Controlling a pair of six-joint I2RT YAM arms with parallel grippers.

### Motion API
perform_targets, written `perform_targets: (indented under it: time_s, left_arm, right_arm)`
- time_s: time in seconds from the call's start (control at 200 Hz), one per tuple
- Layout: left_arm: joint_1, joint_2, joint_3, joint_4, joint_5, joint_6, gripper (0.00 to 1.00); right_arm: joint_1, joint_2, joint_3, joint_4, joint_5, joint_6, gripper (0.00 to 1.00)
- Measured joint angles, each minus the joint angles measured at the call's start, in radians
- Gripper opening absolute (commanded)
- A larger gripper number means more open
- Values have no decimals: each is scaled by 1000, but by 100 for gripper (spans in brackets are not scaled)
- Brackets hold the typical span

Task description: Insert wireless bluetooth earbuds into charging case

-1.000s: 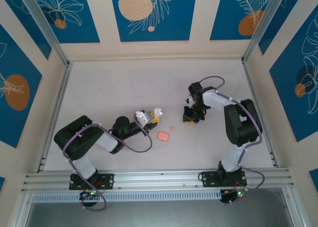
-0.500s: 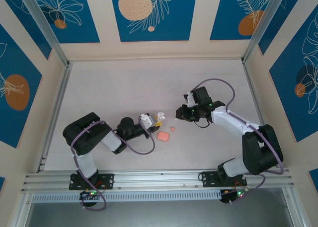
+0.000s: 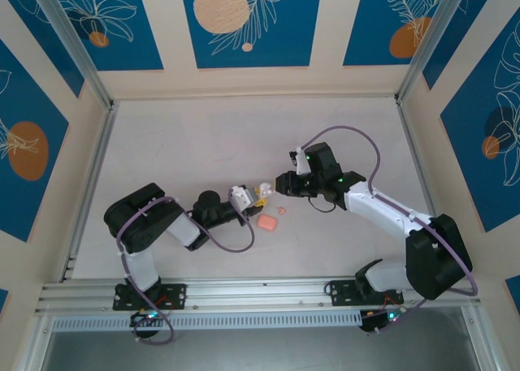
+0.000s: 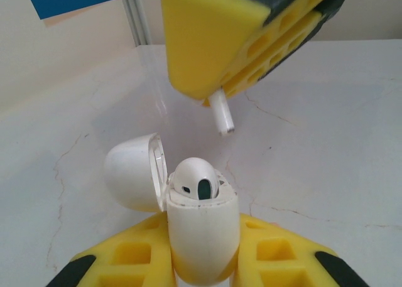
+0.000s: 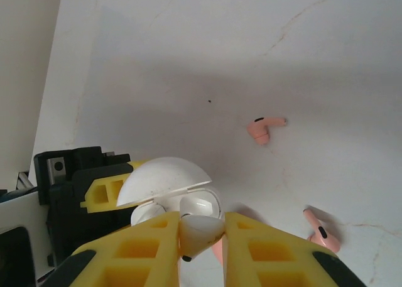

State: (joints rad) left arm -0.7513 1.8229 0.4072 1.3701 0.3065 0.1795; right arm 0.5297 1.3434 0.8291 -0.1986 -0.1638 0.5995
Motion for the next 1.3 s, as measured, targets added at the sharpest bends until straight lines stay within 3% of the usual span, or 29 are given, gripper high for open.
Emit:
perform_targets:
  time_s: [1.3]
  left_arm:
    - [-4,0,1,-3,-2,7,20]
  right_arm:
    - [48,40,1,53,59,10,22]
